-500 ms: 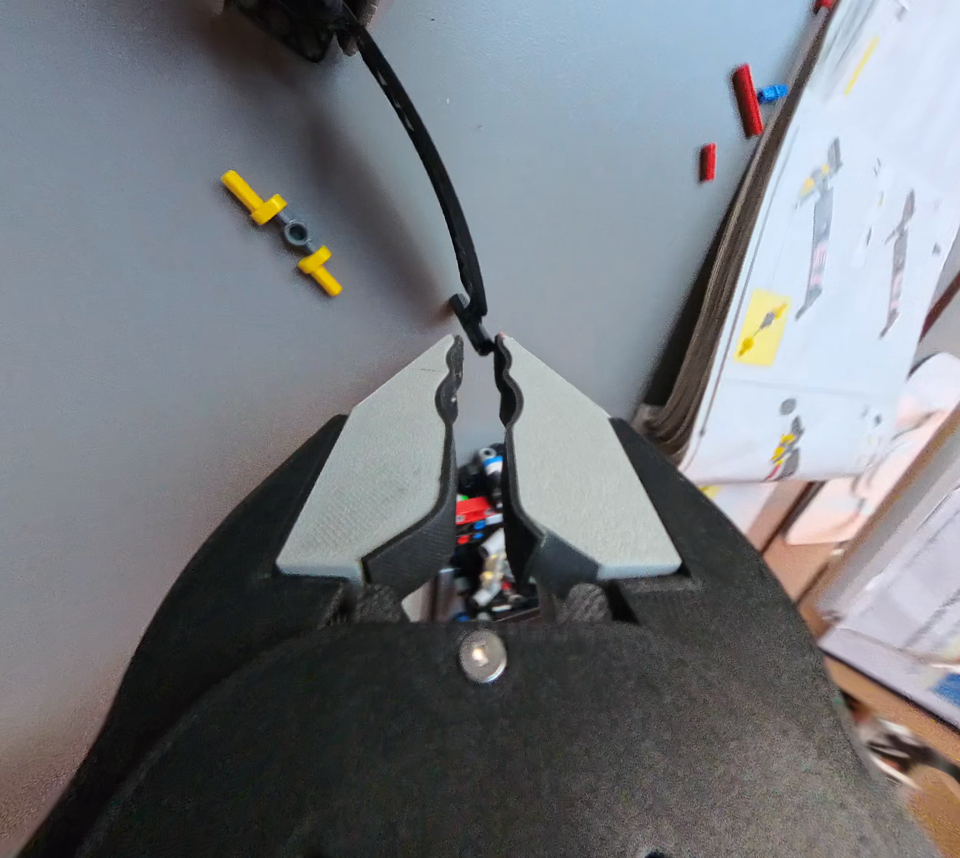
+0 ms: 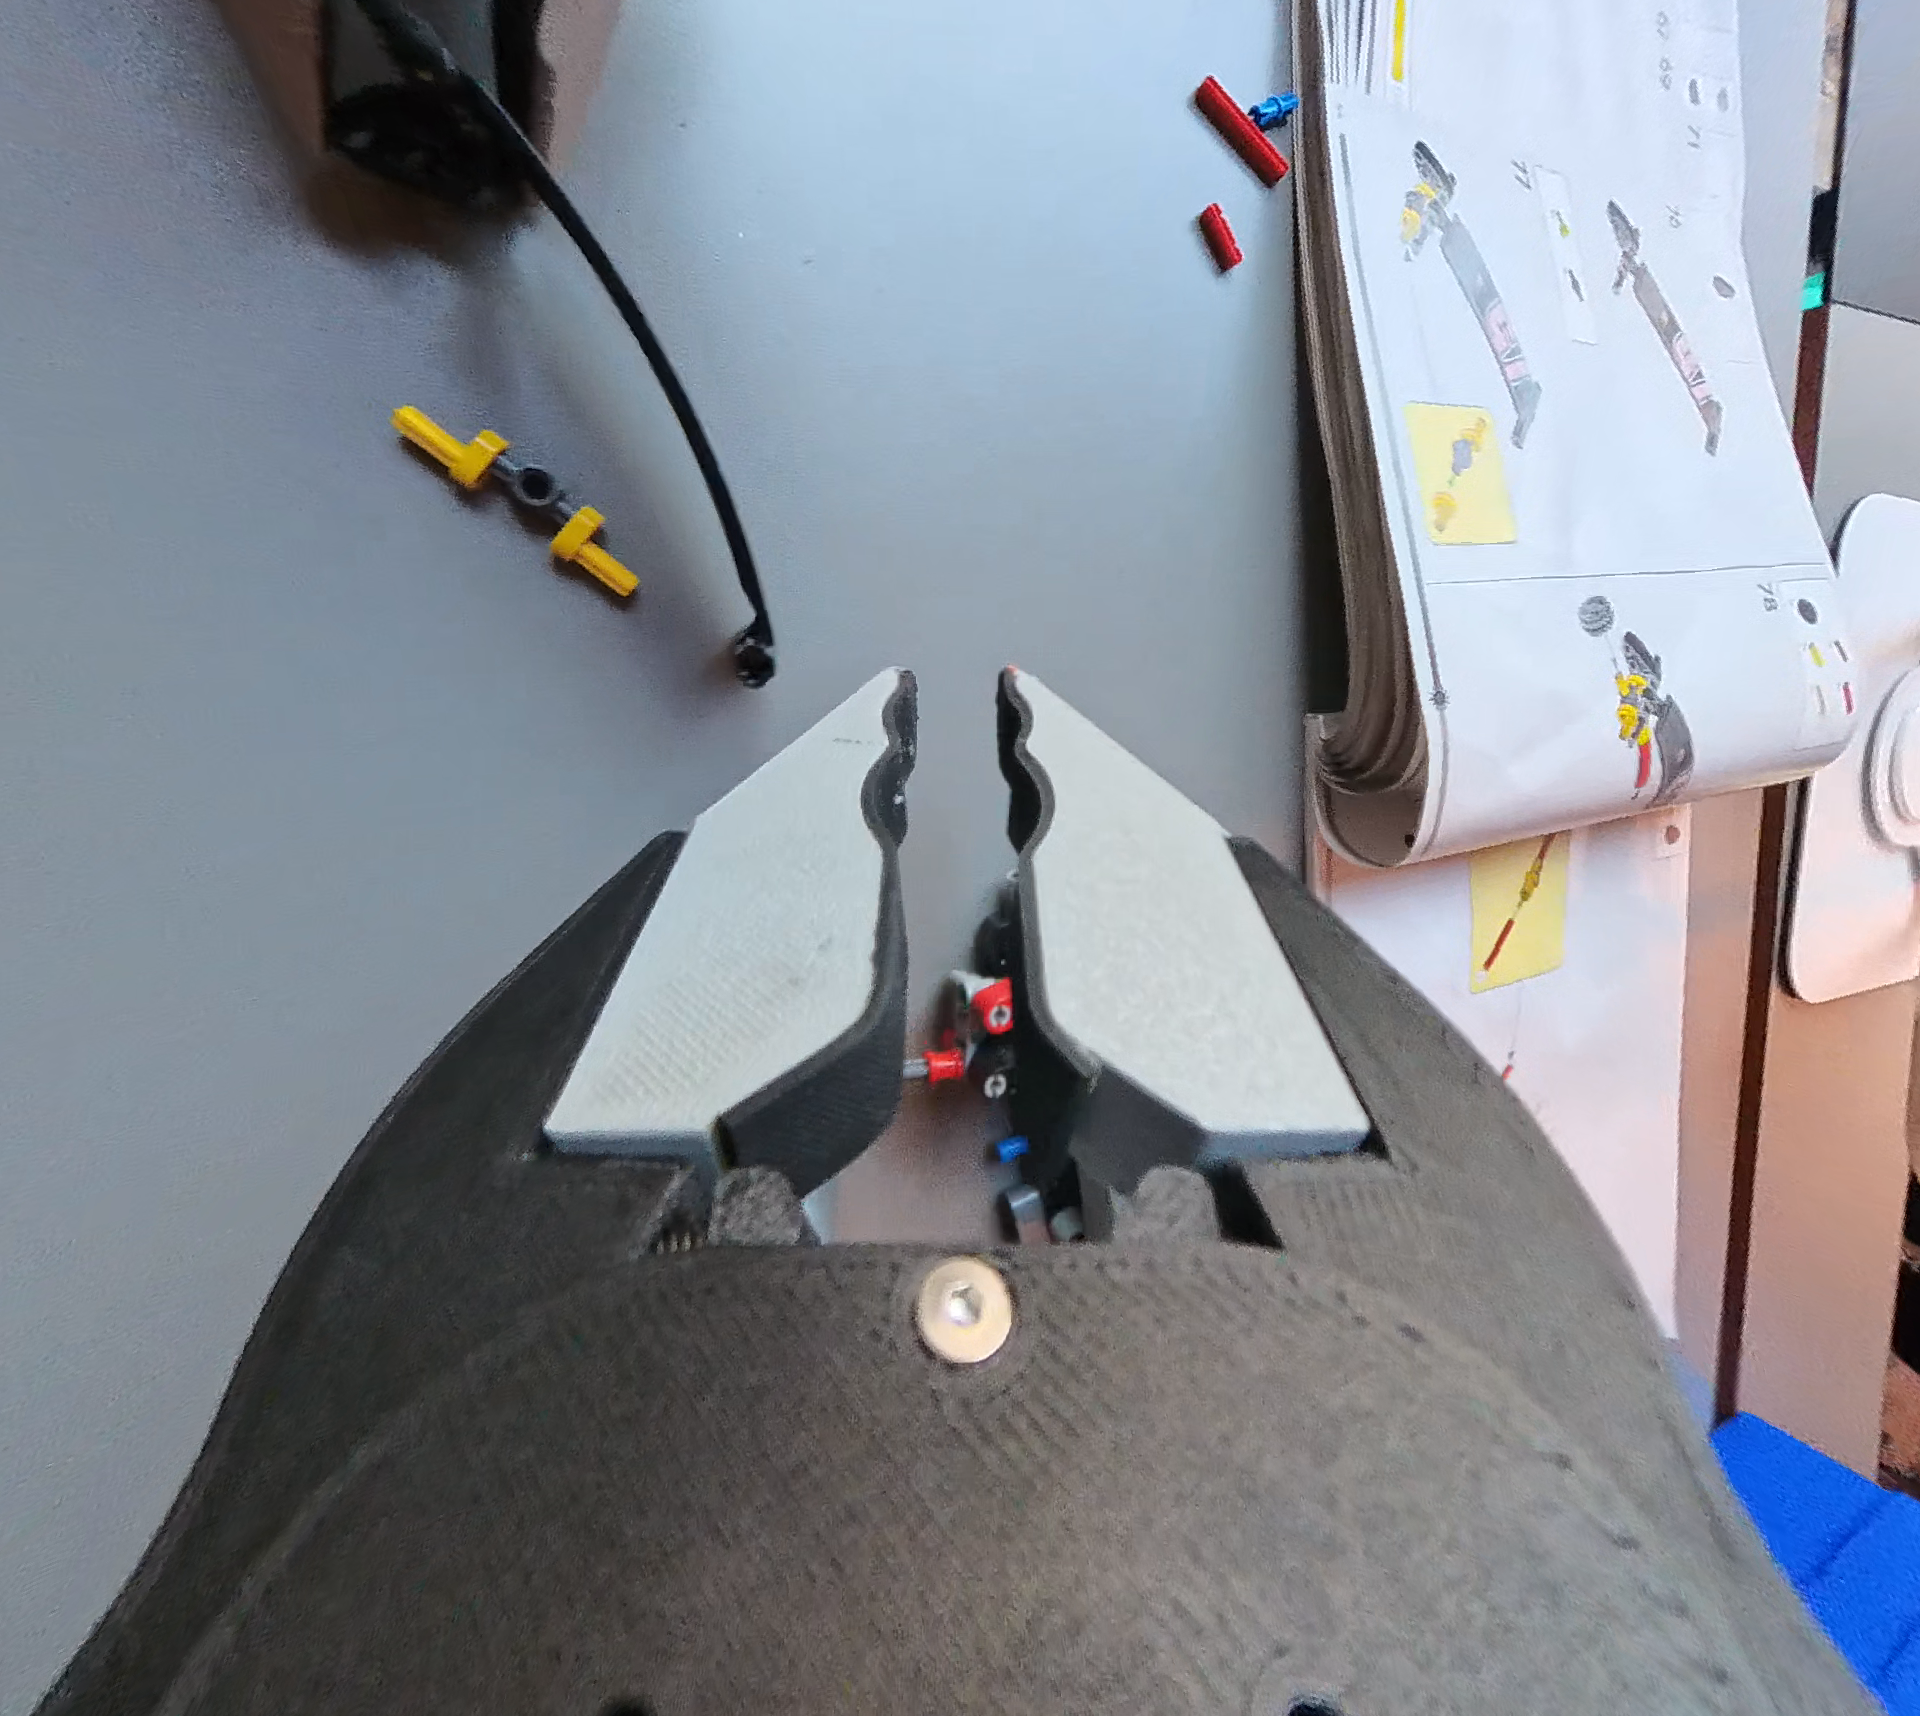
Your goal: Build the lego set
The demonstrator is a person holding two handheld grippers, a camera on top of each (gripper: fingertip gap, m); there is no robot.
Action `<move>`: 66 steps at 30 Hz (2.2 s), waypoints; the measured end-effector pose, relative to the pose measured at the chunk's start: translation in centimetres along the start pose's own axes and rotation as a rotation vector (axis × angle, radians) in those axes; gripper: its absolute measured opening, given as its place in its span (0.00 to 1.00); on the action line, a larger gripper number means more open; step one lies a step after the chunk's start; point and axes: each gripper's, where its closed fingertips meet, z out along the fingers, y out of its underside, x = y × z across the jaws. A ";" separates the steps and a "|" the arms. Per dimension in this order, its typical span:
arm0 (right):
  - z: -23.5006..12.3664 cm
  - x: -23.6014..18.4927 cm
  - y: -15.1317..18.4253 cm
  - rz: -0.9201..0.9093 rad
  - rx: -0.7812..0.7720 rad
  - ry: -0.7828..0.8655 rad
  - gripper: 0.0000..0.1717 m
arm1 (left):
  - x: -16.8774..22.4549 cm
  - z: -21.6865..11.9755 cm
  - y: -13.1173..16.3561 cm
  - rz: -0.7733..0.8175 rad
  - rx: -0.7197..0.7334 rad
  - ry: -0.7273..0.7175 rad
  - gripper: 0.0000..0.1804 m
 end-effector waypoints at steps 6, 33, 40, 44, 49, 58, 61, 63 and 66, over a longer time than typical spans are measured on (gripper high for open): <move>-1.6 0.5 0.2 0.085 0.043 -0.006 0.07 | -0.1 -0.1 0.0 -0.024 0.006 0.013 0.13; 0.6 1.1 1.5 0.210 -0.008 0.064 0.07 | 0.0 -0.1 0.0 -0.055 0.011 0.048 0.13; -0.4 -1.4 0.4 0.160 0.026 -0.058 0.01 | 0.1 -0.1 0.0 -0.051 0.010 0.049 0.13; 1.0 -1.3 0.7 0.153 -0.006 -0.035 0.01 | 0.2 -0.1 0.0 -0.049 0.008 0.055 0.13; 2.3 0.0 -1.1 0.207 0.076 0.003 0.00 | 0.2 -0.1 0.0 -0.048 0.007 0.058 0.13; 2.1 2.1 -0.9 0.306 0.119 0.054 0.00 | 0.3 -0.2 -0.1 -0.065 0.012 0.081 0.13; 1.5 2.1 -0.9 0.331 0.149 0.033 0.00 | 0.4 -0.2 -0.1 -0.074 0.013 0.102 0.14; 1.5 2.0 -0.7 0.324 0.145 0.033 0.00 | 0.5 -0.3 -0.2 -0.087 0.022 0.122 0.16; 1.8 1.8 -0.7 0.289 0.135 0.049 0.00 | 0.3 -0.7 -0.5 -0.112 0.055 0.126 0.20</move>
